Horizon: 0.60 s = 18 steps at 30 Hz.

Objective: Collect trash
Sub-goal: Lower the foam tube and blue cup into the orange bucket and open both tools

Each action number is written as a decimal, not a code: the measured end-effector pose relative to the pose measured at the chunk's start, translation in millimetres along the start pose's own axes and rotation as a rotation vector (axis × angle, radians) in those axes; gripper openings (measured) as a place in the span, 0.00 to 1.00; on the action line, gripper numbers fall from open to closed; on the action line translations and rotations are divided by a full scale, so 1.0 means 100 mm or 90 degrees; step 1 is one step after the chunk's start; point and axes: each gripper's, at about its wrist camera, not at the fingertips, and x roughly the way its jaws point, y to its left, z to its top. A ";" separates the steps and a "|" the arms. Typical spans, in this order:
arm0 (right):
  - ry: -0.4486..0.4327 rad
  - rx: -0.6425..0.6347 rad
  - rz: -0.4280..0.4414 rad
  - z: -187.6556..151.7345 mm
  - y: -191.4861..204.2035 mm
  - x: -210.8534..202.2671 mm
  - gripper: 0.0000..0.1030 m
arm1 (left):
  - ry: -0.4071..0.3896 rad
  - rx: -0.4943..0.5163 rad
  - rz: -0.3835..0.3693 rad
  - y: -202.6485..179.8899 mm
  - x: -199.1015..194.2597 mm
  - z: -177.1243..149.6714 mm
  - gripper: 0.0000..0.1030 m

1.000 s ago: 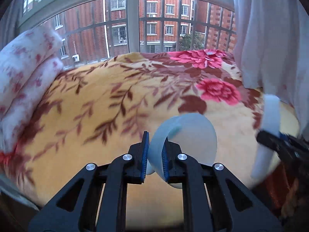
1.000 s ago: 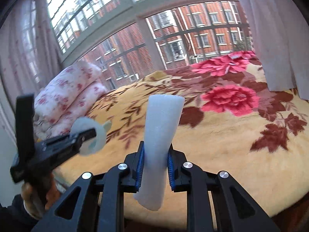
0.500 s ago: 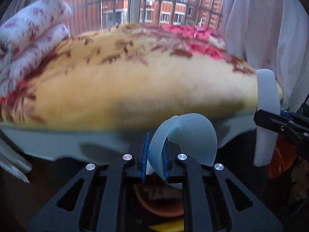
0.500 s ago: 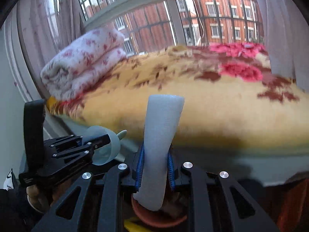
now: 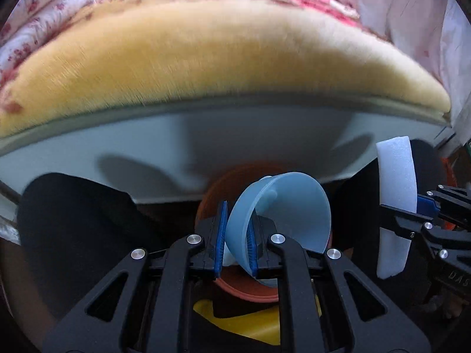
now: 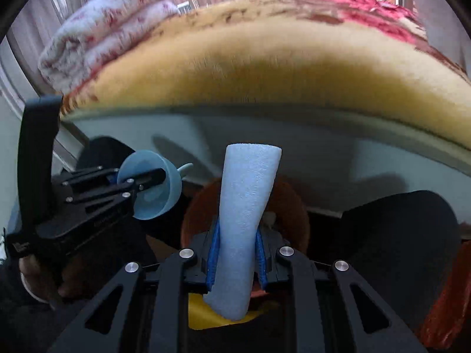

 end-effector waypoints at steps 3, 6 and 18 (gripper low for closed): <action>0.030 -0.007 -0.006 -0.01 -0.03 0.21 0.22 | 0.028 0.002 0.001 0.01 0.24 -0.03 0.12; 0.052 0.002 -0.002 -0.02 -0.07 0.37 0.22 | 0.054 0.001 0.003 0.04 0.41 -0.04 0.12; 0.097 0.007 0.001 -0.01 -0.12 0.64 0.61 | 0.101 0.002 0.008 0.08 0.65 0.02 0.43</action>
